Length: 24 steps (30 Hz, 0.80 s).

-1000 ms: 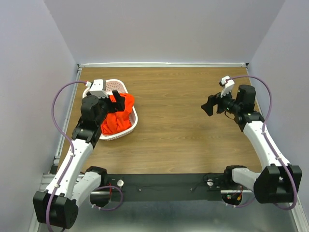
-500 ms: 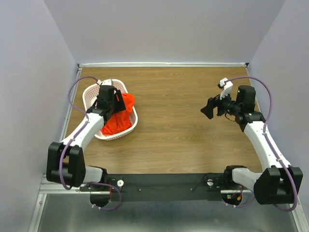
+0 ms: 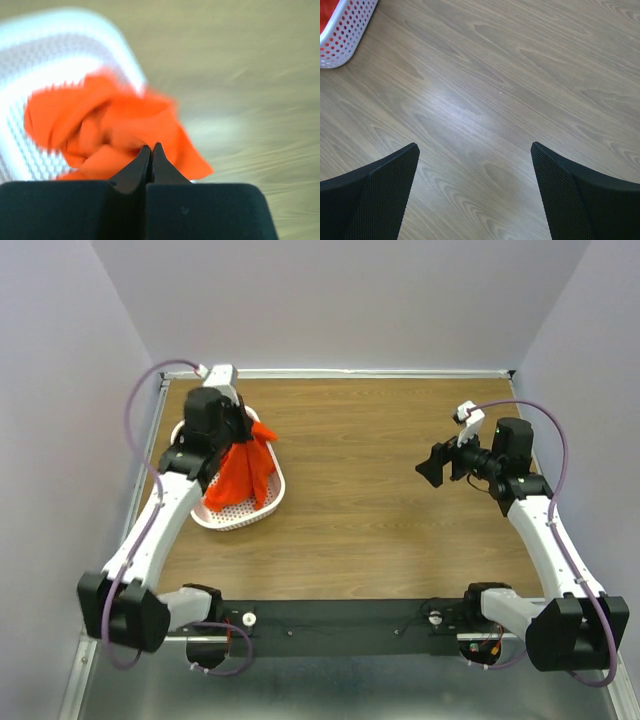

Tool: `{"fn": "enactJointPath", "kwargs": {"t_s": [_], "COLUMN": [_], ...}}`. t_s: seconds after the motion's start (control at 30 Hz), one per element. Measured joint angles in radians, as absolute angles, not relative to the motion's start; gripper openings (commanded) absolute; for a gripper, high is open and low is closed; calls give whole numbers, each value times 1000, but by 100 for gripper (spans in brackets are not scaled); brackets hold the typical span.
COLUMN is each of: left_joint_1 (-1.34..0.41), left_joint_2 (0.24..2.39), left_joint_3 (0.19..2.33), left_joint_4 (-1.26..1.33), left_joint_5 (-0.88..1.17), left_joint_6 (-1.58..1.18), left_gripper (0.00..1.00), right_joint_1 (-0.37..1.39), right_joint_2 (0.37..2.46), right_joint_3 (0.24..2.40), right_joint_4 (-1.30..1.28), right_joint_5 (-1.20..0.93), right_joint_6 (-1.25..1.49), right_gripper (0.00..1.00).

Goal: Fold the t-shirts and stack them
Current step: Grab the tshirt from the pile, then move the tshirt to the center of the board

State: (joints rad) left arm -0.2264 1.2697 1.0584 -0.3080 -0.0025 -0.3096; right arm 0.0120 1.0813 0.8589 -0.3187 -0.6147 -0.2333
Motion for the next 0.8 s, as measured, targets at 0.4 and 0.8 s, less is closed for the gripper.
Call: {"fn": "enactJointPath", "kwargs": {"t_s": [0.4, 0.8], "left_joint_1": [-315, -436], "left_joint_2": [1242, 1409], "left_joint_3": [1775, 1625], "left_joint_4": [-55, 62], "left_joint_5": [459, 563], "left_joint_6": [-458, -577], "left_gripper": [0, 1], "right_joint_1": [12, 12], "right_joint_2": [1080, 1077], "right_joint_3": [859, 859], "right_joint_4": [-320, -323], "right_joint_5": [-617, -562], "right_joint_6": [-234, -237], "right_gripper": [100, 100]}}
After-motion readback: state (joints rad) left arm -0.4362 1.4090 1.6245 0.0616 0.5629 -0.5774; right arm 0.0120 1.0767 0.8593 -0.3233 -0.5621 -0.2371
